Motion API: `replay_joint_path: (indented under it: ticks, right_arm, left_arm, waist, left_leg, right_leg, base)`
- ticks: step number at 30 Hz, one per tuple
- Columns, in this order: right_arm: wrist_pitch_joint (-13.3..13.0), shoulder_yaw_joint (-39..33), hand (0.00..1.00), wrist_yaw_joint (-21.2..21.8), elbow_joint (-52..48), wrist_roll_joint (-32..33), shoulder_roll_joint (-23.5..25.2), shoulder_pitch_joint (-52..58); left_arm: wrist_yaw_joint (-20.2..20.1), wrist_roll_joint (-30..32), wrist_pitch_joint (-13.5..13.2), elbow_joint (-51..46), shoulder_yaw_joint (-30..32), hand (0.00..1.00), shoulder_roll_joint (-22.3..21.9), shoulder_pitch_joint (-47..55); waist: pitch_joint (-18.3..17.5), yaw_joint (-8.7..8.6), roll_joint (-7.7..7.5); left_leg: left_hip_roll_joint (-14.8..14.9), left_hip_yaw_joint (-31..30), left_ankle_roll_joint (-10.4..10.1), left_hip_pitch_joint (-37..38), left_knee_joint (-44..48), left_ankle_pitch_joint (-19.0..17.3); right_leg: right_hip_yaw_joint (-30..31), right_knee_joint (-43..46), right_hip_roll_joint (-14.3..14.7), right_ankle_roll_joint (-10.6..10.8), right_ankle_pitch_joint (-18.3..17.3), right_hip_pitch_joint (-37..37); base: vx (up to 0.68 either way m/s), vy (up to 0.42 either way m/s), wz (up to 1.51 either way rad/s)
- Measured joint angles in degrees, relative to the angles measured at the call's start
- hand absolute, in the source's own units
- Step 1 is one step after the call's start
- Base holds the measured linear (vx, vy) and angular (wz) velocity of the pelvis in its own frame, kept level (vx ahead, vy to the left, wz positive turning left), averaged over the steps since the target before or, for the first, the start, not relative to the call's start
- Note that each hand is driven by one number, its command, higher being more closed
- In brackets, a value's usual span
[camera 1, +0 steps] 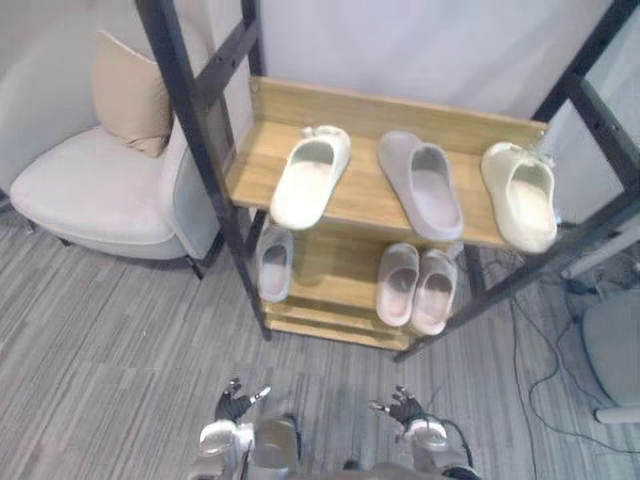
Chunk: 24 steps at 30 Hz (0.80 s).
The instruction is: Organize the slippers on the shoe rack
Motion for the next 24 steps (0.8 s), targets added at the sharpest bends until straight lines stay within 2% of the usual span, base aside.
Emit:
replay_joint_path:
  ticks: [2,4,6,7,8,9,10,12,15,19,24]
  right_arm:
    - [0.09,0.64,0.00,0.21,1.05,-0.11,0.35,0.25]
    - [0.20,1.64,0.00,0.33,1.38,-1.16,0.26,0.77]
    - [0.57,1.64,0.00,0.61,1.64,-2.19,0.13,0.63]
    - [0.60,1.66,0.00,0.76,1.67,-2.20,0.13,0.63]
    - [0.60,1.67,0.00,0.78,1.67,-2.20,0.14,0.64]
    - [0.61,1.69,0.00,1.02,1.71,-2.20,-0.01,0.70]
    - [0.60,1.68,0.00,1.02,1.87,-2.21,-0.63,0.77]
    - [0.60,1.70,0.00,1.01,1.90,-2.20,-1.37,0.30]
    - [0.65,1.71,0.00,1.01,1.95,-2.20,-2.20,1.28]
    - [0.60,1.65,0.00,0.99,1.90,-2.18,-2.27,2.55]
    - [0.58,1.61,0.00,0.94,1.75,-1.99,-2.25,3.43]
  left_arm:
    - [-0.31,0.08,0.05,0.61,-0.73,0.00,1.25,0.43]
    - [-0.63,0.09,0.08,0.73,-0.87,0.00,1.90,0.84]
    - [-0.68,0.08,0.10,0.71,-0.89,0.00,2.01,0.94]
    - [-0.69,0.08,0.10,0.72,-0.91,0.00,2.10,1.09]
    - [-0.69,0.08,0.09,0.71,-0.91,0.00,2.14,1.13]
    - [-0.65,0.09,0.14,0.97,-0.91,0.00,2.33,1.22]
    - [-0.64,0.09,0.07,1.02,-0.95,0.00,2.08,1.50]
    - [-0.63,0.12,0.09,1.20,-0.94,0.00,1.63,1.51]
    - [-0.63,0.19,0.05,1.40,-0.94,0.00,1.56,1.48]
    - [-0.61,0.19,0.00,2.15,-0.91,0.00,1.75,1.81]
    - [-0.57,0.24,0.02,2.29,-0.93,0.00,1.61,2.01]
  waist:
    - [-0.71,-0.05,-0.41]
    - [-1.44,-0.33,-1.16]
    - [-1.59,-0.45,-1.15]
    - [-1.69,-0.64,-1.18]
    - [-1.76,-0.63,-1.25]
    - [-2.47,-0.66,-2.00]
    - [-3.02,-0.69,-1.19]
    - [-3.05,-0.81,-0.59]
    - [-3.22,-1.48,-0.39]
    - [-5.00,-1.58,-1.65]
    - [-5.89,-1.69,-1.99]
  left_leg:
    - [-0.36,0.44,0.44,2.34,-2.12,-0.32]
    - [-0.38,0.35,0.40,3.24,-3.17,-0.35]
    - [-0.02,0.45,0.37,3.66,-3.33,-0.34]
    - [-0.10,0.41,-0.10,3.76,-3.25,-0.61]
    - [-0.19,0.41,-0.30,3.74,-3.24,-0.73]
    - [-0.76,0.11,-0.88,3.76,-3.19,-1.08]
    - [-0.49,0.10,-1.13,3.55,-3.29,-1.21]
    - [-0.56,0.08,-1.28,3.24,-3.31,-1.30]
    - [-0.58,-1.30,-1.72,3.14,-3.38,-1.09]
    - [-0.61,-1.64,-2.48,3.75,-4.45,-0.57]
    - [-1.52,-1.46,-2.23,3.74,-6.05,0.12]
  right_leg:
    - [-3.72,3.42,-2.53,-0.49,-1.94,-1.33]
    - [-5.24,0.62,-3.63,-0.74,-1.81,-2.08]
    - [-5.74,-6.15,-4.08,-1.50,0.49,-3.30]
    - [-6.12,-10.36,-4.32,-1.92,4.76,-3.76]
    - [-6.07,-11.12,-4.30,-2.12,6.14,-4.01]
    - [-5.43,-13.08,-4.35,-1.48,8.81,-3.92]
    - [-4.70,-14.86,-3.60,-1.48,8.82,-3.75]
    - [-4.57,-17.57,-3.33,-1.44,8.84,-2.54]
    - [-5.33,-22.08,-2.35,-0.91,9.72,-0.05]
    - [-5.59,-24.34,-1.85,-1.11,10.49,0.74]
    - [-5.16,-26.33,-2.29,-0.68,11.89,0.87]
  base:
    - [0.18,0.076,-0.06]
    - [0.12,0.002,0.02]
    - [0.15,-0.036,-0.02]
    - [0.07,-0.039,-0.03]
    - [0.08,-0.091,-0.02]
    - [0.09,-0.119,-0.15]
    - [0.08,-0.106,-0.17]
    - [0.03,-0.083,-0.17]
    - [-0.01,-0.086,0.10]
    - [-0.04,-0.031,0.06]
    - [-0.02,0.028,-0.03]
